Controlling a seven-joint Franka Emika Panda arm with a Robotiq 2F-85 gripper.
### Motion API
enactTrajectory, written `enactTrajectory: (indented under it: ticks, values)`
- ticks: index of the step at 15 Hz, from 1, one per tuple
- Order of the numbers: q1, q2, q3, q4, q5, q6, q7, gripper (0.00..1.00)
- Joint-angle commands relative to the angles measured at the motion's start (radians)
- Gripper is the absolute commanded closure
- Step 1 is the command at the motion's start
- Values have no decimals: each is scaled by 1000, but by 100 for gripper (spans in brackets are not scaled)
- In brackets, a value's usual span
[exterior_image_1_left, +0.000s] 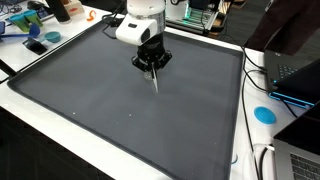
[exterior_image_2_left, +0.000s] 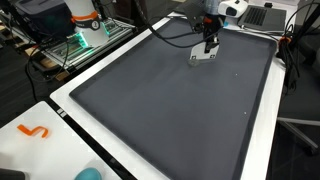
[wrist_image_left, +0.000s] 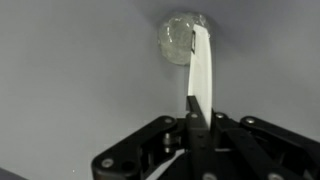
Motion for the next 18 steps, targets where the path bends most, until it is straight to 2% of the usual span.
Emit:
enactTrajectory:
  ticks: [1, 9, 18]
  values:
    - [-34, 16, 22, -18, 11, 21, -37, 99]
    - [-58, -8, 24, -104, 18, 23, -46, 99]
    - [-89, -50, 23, -228, 14, 112, -60, 99]
